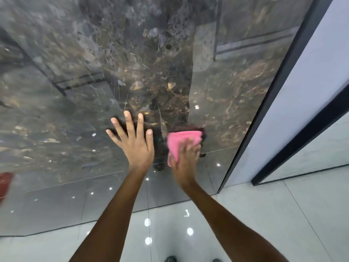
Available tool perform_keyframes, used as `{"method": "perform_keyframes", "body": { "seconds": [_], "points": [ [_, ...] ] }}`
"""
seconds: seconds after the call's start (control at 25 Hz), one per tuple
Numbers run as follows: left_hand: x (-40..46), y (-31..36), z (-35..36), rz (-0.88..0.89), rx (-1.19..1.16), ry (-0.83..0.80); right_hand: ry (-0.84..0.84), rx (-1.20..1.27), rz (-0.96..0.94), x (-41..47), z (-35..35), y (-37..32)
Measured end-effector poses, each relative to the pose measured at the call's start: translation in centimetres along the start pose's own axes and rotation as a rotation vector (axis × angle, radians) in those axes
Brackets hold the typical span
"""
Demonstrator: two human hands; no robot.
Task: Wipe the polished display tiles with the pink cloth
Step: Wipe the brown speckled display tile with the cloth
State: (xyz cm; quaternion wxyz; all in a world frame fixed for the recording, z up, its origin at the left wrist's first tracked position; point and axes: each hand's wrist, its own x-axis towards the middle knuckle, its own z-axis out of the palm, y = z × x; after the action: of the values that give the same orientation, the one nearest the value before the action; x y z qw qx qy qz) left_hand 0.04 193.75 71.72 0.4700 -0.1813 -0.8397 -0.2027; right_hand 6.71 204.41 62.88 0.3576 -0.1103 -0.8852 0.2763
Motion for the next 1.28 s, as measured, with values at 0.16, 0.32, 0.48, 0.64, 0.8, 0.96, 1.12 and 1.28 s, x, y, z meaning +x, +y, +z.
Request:
{"method": "perform_keyframes", "body": {
  "seconds": [0.16, 0.32, 0.48, 0.64, 0.8, 0.96, 1.12, 1.28],
  "points": [
    [-2.4, -3.9, -2.6, -0.235, 0.001, 0.075, 0.030, -0.398, -0.774, 3.9, -2.4, 8.3],
    [-3.4, -7.3, -1.0, -0.113, 0.097, 0.040, 0.131, -0.216, -0.285, 4.1, -7.2, 18.0],
    [-3.7, -8.3, 0.8, -0.066, 0.120, 0.159, 0.081, 0.227, 0.256, -0.7, -1.9, 11.7],
    [-4.2, -8.9, 1.6, -0.026, 0.119, 0.210, 0.013, 0.180, 0.032, -4.5, 6.7, -1.6],
    [-4.0, -9.0, 1.6, -0.022, 0.101, 0.219, 0.012, -0.300, -0.582, -2.2, 5.7, 3.8],
    [-4.1, -9.0, 1.6, -0.018, 0.095, 0.197, 0.289, 0.050, 0.014, 1.3, -0.5, 9.2],
    [-4.4, -9.0, 0.7, -0.034, 0.027, 0.100, 0.328, 0.320, 0.266, 0.1, 5.3, -1.4],
    [-4.9, -9.5, -1.4, -0.032, -0.042, -0.038, 0.024, -0.138, -0.169, -6.5, 9.7, -1.8]
  ]
}}
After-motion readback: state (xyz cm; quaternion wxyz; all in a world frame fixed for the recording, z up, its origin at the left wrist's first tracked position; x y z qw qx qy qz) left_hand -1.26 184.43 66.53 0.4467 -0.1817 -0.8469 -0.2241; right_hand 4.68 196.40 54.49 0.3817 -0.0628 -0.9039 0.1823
